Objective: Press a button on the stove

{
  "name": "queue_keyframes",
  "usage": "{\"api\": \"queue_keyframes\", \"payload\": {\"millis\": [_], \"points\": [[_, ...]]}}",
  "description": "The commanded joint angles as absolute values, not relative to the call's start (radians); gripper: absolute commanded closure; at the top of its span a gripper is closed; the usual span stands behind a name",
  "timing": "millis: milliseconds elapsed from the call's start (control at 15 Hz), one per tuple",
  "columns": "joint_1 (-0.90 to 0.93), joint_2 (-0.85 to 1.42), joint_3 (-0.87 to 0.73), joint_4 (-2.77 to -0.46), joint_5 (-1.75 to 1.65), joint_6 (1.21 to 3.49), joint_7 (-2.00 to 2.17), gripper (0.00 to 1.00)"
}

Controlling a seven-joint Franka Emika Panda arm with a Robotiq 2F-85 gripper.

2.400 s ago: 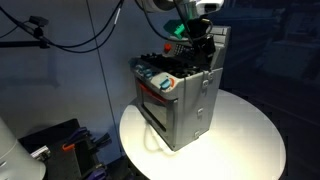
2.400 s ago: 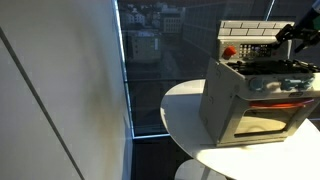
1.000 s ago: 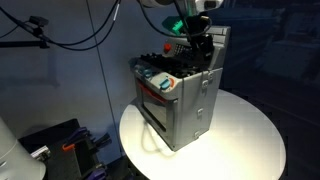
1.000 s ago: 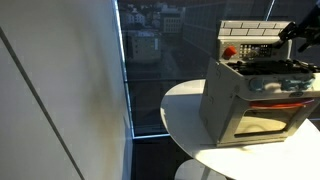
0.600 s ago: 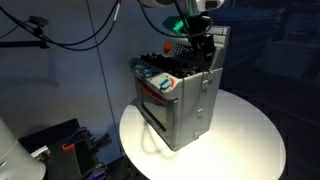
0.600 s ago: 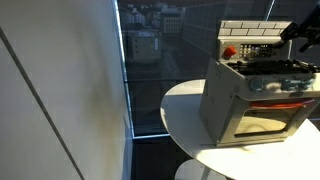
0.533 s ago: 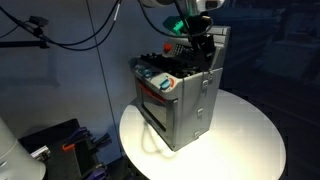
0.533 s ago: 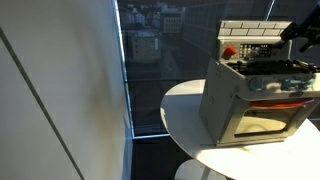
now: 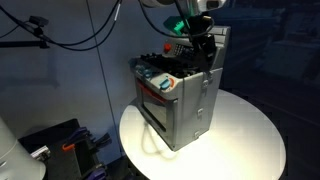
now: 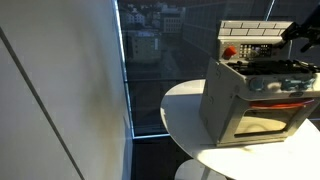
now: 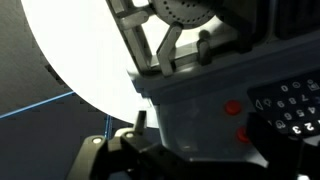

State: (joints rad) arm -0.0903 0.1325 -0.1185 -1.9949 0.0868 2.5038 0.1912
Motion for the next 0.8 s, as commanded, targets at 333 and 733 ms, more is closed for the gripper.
{"api": "queue_keyframes", "payload": {"millis": [333,733], "points": [[-0.097,0.145,-0.116,-1.966,0.098,2.476,0.189,0.00],[-0.098,0.161,-0.116,-1.949,0.098,2.473,0.189,0.00]]}}
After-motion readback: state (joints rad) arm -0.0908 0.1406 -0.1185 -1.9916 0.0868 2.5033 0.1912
